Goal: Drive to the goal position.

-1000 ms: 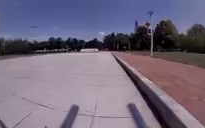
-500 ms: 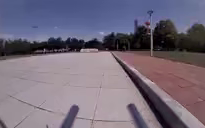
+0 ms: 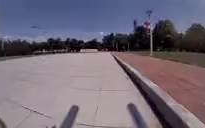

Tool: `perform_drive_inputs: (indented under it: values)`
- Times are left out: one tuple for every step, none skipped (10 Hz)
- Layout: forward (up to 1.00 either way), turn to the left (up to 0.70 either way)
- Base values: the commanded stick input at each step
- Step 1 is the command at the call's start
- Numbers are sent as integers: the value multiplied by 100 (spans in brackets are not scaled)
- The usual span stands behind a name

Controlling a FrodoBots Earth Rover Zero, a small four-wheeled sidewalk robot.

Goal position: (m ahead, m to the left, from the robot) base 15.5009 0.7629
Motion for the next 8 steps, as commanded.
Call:
perform_drive_inputs:
  values:
    - [0, 0]
    - [0, 0]
    - [0, 0]
    - [0, 0]
    - [0, 0]
    - [0, 0]
    - [70, 0]
    - [70, 0]
